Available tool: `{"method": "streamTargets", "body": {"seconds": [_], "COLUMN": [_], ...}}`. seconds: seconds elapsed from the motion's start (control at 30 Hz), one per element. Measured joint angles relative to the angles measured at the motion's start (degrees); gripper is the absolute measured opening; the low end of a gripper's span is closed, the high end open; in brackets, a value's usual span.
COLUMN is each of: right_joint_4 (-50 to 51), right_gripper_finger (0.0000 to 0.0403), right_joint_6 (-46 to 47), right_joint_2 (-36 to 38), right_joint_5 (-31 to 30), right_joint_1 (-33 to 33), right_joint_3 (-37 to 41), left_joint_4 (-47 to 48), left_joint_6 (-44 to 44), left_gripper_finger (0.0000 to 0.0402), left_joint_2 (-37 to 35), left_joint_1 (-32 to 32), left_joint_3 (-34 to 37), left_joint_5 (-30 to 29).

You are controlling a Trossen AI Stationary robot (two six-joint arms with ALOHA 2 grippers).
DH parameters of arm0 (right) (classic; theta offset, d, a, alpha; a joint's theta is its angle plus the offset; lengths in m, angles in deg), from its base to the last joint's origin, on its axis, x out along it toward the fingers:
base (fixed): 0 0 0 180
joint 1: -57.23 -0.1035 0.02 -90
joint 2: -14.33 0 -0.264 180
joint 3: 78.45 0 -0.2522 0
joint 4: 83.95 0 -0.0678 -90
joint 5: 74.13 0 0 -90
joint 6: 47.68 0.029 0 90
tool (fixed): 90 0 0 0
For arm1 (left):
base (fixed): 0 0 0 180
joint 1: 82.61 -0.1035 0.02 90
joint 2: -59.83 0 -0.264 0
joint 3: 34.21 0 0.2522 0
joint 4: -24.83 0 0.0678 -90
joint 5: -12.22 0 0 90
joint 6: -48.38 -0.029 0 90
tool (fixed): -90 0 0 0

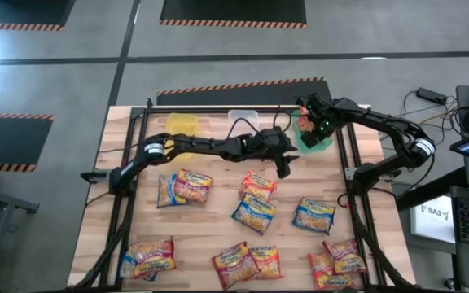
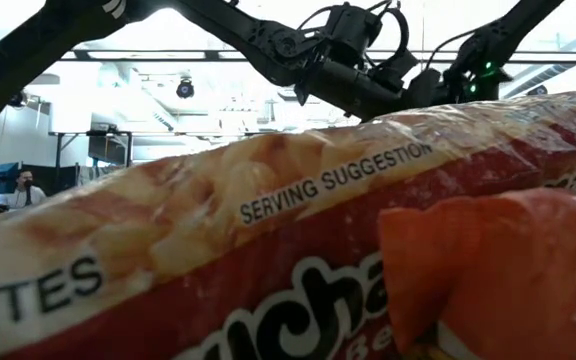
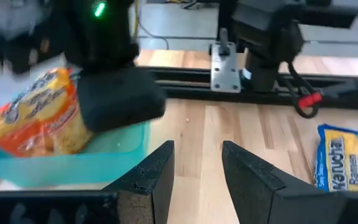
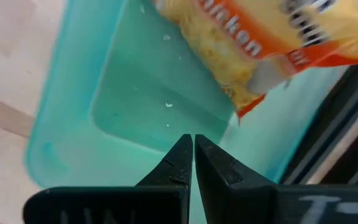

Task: Sort Maruchan noodles
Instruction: Put the top right orange noodle pack into the green bin

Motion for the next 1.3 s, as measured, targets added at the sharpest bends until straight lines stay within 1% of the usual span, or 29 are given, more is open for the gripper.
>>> {"method": "streamTargets", "body": {"seconds": [0.17,0.33,0.57,0.77,0.87,0.97,1.03,1.2,1.3], "right_joint_4": [-1.5,-1.6,-1.3,-1.4,-1.5,-1.7,-2.7,-4.7,-6.6], "right_gripper_finger": [0.0009,0.0009,0.0008,0.0008,0.0008,0.0008,0.0008,0.0009,0.0009], "right_joint_6": [0.0,-0.1,1.2,3.7,4.7,5.3,6.0,7.1,7.7], "right_joint_2": [-2.8,-4.0,-2.9,-1.5,-0.8,-0.1,0.3,0.8,0.7], "right_joint_5": [0.0,0.3,6.4,14.5,16.1,19.6,20.9,22.0,24.4], "right_joint_1": [-0.3,-0.3,-1.9,-2.9,-3.8,-4.3,-4.9,-6.3,-7.3], "right_joint_3": [0.8,1.3,2.3,2.4,2.4,2.4,2.4,2.4,2.4], "left_joint_4": [0.0,0.0,1.6,2.4,2.4,0.3,0.3,-0.4,-0.4], "left_joint_6": [-6.0,-11.0,-12.1,-14.7,-16.5,-19.0,-20.3,-20.8,-20.8], "left_gripper_finger": [0.0118,0.0118,0.0125,0.017,0.0194,0.0209,0.0213,0.0215,0.0215], "left_joint_2": [0.4,0.4,1.1,3.1,3.8,4.3,4.4,4.6,4.6], "left_joint_1": [0.3,-0.1,-0.2,0.1,0.2,0.2,0.2,0.2,0.2], "left_joint_3": [0.1,0.1,0.0,0.0,0.0,0.0,0.0,0.0,0.0], "left_joint_5": [1.0,1.0,1.0,0.9,0.8,0.8,0.8,0.7,0.7]}}
